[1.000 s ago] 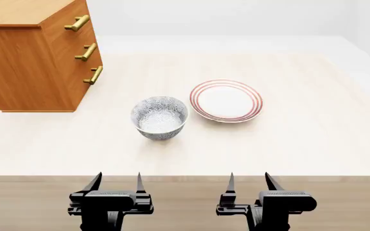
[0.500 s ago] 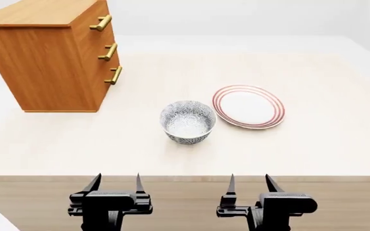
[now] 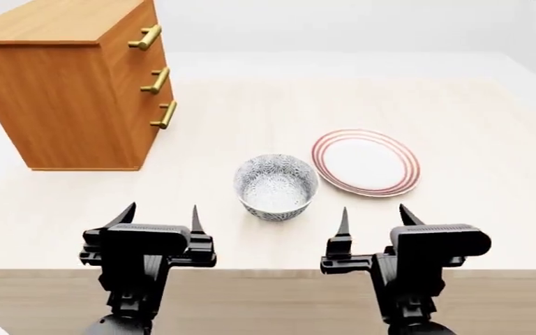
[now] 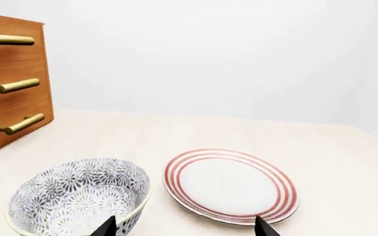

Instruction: Open the bottom drawer of the cabinet.

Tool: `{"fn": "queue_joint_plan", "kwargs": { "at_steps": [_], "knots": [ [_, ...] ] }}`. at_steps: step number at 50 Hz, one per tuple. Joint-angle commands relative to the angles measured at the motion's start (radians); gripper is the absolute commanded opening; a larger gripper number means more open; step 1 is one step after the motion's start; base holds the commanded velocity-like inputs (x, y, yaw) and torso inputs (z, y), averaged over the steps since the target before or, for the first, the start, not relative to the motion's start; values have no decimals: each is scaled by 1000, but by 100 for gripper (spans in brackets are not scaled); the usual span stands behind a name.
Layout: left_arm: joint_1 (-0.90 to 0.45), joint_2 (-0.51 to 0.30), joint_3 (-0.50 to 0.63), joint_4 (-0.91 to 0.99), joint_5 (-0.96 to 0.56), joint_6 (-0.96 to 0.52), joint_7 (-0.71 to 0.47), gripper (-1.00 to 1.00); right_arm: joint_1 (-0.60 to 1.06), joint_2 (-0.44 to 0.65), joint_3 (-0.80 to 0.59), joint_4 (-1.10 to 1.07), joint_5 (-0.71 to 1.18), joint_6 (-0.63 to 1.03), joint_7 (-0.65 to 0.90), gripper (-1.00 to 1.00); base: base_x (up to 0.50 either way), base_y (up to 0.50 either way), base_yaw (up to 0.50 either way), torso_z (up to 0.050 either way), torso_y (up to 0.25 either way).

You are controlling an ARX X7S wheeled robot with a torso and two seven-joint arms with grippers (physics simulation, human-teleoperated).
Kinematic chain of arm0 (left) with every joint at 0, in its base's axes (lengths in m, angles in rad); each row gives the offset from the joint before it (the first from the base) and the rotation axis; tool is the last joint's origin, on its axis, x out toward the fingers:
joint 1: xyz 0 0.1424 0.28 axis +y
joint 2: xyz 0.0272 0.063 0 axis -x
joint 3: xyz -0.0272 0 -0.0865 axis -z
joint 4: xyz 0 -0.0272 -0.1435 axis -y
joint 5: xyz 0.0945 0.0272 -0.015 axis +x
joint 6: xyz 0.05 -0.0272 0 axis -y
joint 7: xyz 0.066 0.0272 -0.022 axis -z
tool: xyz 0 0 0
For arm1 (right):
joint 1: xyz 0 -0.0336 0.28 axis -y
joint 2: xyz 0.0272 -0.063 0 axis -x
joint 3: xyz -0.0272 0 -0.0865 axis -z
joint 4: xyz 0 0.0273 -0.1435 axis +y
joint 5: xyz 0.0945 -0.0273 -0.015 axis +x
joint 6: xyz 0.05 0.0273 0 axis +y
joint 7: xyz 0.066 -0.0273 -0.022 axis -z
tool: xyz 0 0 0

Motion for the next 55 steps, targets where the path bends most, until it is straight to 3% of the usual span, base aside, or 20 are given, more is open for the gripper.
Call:
{"fn": "queue_joint_plan", "kwargs": {
  "at_steps": [1, 45, 55],
  "knots": [
    [-34, -25, 8, 127, -11, -125, -12, 100, 37, 21, 24, -192, 37, 189, 6, 100, 500, 0, 0, 0, 0],
    [-40, -47, 14, 53, -47, -78, -41, 100, 36, 34, 19, -143, 78, 123, 31, 100, 493, -30, 0, 0, 1],
    [-41, -51, 18, 55, -56, -82, -47, 100, 41, 47, 5, -136, 76, 127, 36, 100, 0, 0, 0, 0, 0]
  ]
}}
